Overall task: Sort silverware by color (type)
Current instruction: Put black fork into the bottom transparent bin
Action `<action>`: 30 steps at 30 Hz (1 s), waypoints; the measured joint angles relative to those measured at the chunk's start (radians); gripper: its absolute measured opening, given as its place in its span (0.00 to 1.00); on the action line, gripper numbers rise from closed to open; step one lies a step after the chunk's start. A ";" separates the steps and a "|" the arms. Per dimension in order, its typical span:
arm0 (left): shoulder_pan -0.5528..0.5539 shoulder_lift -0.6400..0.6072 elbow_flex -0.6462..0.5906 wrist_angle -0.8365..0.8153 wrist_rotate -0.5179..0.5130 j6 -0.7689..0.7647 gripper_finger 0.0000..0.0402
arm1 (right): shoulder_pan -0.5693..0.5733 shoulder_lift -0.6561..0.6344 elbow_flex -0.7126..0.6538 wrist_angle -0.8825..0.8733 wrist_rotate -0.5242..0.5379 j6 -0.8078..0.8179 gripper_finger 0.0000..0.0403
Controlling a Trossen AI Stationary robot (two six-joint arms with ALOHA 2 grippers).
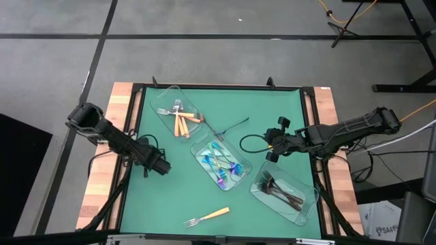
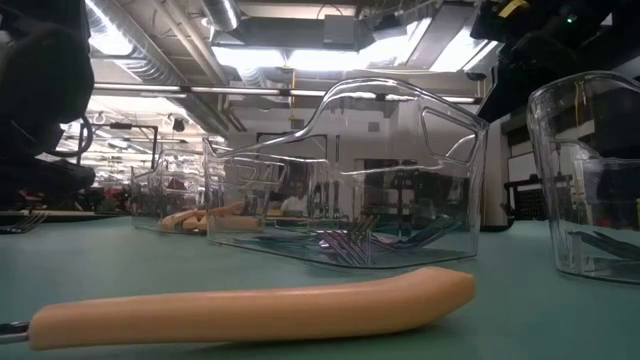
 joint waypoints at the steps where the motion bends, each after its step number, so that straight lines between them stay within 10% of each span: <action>1: 0.000 -0.001 -0.004 0.010 -0.003 -0.001 0.24 | 0.000 0.000 0.000 0.000 0.000 0.000 0.14; 30: 0.000 0.000 -0.015 0.080 -0.046 0.003 0.03 | 0.000 0.000 0.000 0.000 0.000 0.000 0.14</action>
